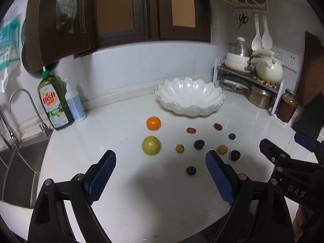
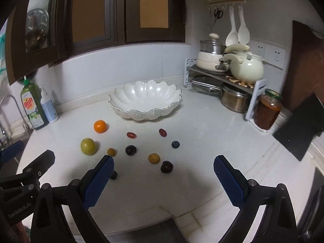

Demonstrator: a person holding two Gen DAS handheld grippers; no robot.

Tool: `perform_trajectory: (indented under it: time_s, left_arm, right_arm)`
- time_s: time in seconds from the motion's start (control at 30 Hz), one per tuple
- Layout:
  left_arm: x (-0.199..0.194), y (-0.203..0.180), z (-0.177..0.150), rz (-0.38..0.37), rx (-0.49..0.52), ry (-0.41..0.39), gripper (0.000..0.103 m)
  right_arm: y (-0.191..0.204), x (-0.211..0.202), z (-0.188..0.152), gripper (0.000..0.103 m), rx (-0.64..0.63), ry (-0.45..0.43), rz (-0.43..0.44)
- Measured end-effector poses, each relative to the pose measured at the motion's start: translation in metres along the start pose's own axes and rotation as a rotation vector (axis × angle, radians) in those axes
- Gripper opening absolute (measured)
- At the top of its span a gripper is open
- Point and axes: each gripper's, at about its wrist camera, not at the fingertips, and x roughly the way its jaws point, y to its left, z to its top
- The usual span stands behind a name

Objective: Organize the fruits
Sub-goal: 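Grasp a small dark blueberry with the left tool while the right tool grasps a dark plum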

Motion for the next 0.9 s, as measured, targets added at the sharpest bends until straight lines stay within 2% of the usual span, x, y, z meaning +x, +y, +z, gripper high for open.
perform_trajectory:
  time_s: [0.3,0.4,0.47,0.6,0.9]
  left_arm:
    - [0.04,-0.02,-0.009,0.004,0.002,0.096,0.081]
    - [0.056,-0.028,-0.013,0.009,0.033,0.122,0.081]
    - [0.065,-0.031,-0.015,0.0,0.036,0.142,0.075]
    - [0.086,-0.038,-0.022,-0.027,0.04,0.183,0.073]
    - [0.119,-0.05,-0.035,-0.064,0.054,0.26,0.061]
  right_arm:
    - [-0.011,0.049,-0.005,0.087,-0.015,0.102,0.061]
    - [-0.013,0.063,-0.008,0.084,-0.009,0.132,0.066]
    - [-0.014,0.073,-0.01,0.082,-0.007,0.152,0.074]
    - [-0.015,0.09,-0.014,0.077,-0.009,0.193,0.08]
    - [-0.014,0.121,-0.023,0.07,-0.005,0.241,0.078]
